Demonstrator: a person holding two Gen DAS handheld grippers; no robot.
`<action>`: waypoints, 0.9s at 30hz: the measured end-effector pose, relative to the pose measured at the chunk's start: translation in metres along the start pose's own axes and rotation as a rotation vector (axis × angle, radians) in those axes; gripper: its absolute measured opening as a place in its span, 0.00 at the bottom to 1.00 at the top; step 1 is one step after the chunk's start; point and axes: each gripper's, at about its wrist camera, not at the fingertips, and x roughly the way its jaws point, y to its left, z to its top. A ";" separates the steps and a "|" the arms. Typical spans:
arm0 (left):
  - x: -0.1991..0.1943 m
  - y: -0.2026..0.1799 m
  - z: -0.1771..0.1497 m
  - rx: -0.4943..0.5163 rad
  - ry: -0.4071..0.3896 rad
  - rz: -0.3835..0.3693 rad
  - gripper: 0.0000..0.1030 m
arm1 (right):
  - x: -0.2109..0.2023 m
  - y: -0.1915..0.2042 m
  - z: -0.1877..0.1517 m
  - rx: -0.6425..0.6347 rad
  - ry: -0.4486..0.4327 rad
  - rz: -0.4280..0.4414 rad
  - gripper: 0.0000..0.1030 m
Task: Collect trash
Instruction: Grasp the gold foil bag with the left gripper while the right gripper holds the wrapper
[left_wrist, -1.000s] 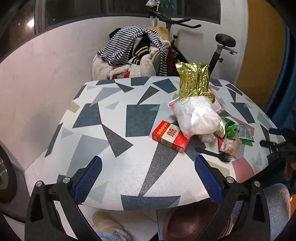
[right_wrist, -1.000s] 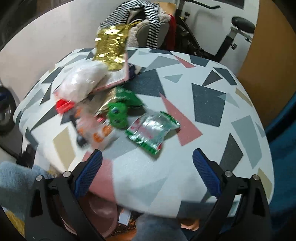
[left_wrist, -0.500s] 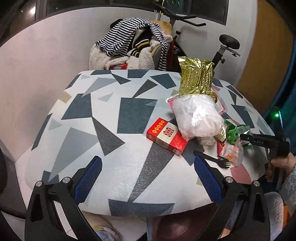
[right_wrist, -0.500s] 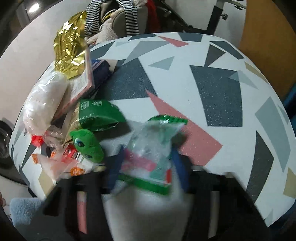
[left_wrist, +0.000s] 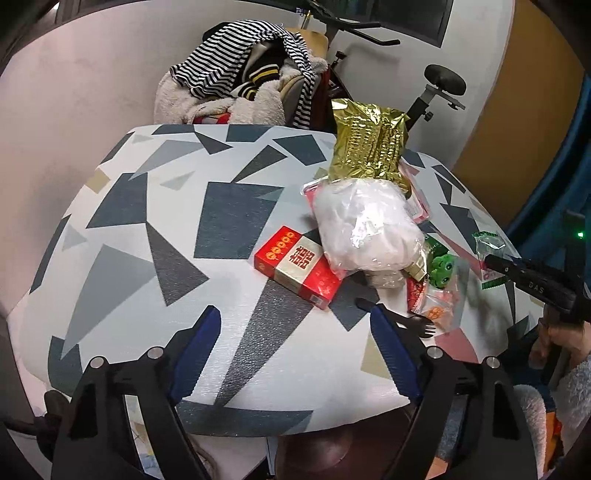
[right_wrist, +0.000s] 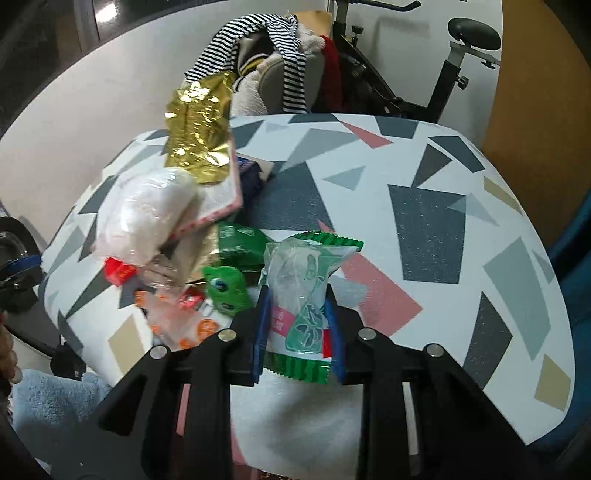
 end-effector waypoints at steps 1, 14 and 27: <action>0.000 -0.002 0.000 0.006 -0.001 -0.002 0.78 | -0.001 0.003 -0.001 -0.006 -0.002 0.007 0.29; 0.009 -0.006 0.001 0.014 0.023 -0.030 0.77 | -0.011 0.026 -0.006 -0.097 -0.013 0.042 0.28; 0.018 -0.019 0.022 0.014 0.018 -0.087 0.77 | -0.011 0.023 -0.009 -0.084 -0.016 0.045 0.28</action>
